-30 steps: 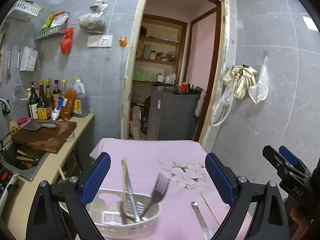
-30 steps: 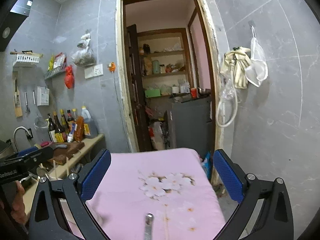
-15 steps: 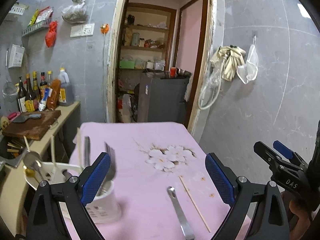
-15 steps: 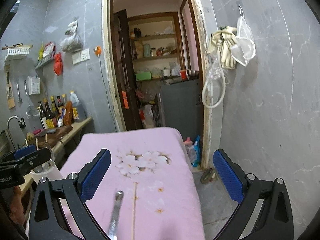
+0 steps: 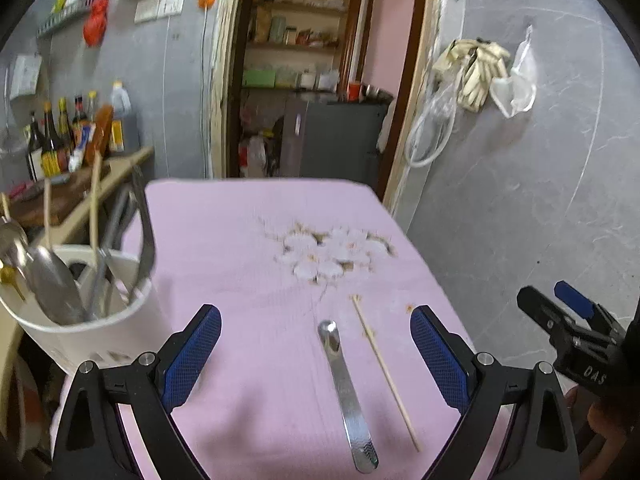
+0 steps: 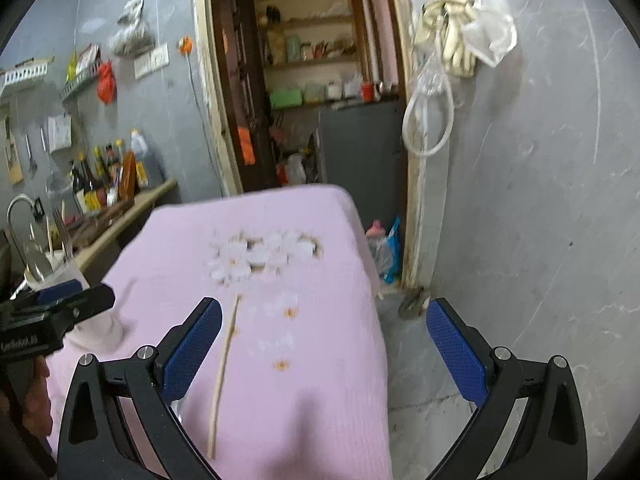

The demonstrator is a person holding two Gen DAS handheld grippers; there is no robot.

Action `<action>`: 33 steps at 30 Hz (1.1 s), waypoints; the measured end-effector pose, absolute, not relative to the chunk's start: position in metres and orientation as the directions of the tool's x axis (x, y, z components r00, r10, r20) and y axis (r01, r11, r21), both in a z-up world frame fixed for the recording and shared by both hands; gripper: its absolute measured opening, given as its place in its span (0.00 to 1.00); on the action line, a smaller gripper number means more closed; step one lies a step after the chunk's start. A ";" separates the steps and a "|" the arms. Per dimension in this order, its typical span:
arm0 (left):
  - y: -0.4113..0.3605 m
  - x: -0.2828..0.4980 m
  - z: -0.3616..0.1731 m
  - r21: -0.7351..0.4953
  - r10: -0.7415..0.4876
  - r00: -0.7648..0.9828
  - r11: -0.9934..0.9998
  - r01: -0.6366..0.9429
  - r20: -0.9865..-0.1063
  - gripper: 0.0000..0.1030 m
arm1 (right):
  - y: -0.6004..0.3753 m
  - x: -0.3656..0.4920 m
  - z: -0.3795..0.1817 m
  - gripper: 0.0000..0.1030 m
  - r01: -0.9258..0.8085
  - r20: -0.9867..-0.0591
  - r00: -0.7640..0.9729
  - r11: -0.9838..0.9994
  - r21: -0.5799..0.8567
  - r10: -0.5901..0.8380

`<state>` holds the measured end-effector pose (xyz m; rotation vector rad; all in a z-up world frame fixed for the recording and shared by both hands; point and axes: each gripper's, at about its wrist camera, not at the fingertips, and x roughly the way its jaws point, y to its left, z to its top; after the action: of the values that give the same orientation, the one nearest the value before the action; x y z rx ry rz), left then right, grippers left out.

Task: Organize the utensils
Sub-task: 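Move both tools back to the last utensils on the cloth, then grasp the long flat silver utensil with the left tool while the right tool grasps the chopstick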

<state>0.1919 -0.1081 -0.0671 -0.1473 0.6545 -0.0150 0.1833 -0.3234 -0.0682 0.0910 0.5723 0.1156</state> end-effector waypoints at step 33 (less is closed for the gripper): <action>-0.089 0.239 -0.144 -0.209 -0.107 0.589 0.972 -0.108 -0.801 0.42 | -0.246 0.252 -0.157 0.30 -0.482 -0.728 0.487 0.843 0.237 0.483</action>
<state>0.2385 -0.0893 -0.1442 -0.2465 0.9436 0.0006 0.2520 -0.2460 -0.1570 0.0012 0.8854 0.5867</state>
